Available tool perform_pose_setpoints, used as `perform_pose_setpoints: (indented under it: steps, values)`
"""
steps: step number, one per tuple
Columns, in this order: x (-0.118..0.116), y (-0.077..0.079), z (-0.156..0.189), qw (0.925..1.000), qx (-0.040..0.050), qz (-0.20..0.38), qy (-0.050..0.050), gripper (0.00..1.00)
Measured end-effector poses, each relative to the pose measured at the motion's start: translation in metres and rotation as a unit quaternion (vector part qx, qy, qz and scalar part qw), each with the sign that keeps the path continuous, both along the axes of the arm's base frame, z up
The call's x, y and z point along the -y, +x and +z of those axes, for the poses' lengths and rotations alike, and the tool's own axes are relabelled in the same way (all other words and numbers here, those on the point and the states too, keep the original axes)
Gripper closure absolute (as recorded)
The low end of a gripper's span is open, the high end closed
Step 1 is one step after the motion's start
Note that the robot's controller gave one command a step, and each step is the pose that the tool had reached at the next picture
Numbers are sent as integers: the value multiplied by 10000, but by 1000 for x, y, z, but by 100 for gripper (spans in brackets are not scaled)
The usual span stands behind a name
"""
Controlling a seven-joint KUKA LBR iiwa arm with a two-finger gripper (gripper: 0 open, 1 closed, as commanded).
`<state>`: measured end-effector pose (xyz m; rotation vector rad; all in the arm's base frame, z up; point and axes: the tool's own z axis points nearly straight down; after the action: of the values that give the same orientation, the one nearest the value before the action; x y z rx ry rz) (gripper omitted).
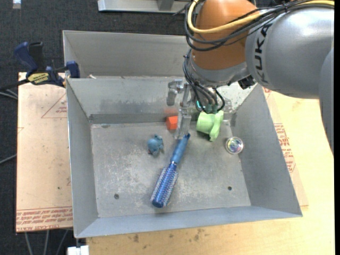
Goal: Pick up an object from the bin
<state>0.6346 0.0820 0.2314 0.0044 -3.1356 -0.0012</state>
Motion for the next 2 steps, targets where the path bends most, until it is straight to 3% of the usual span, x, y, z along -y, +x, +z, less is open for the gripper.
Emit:
perform_pose_setpoints:
  steps: [1, 2]
  values:
    - [-11, 0, -164, 9988, 5, 485, 2, 0]
    - [-11, 2, -159, 9988, 40, 481, 6, 100]
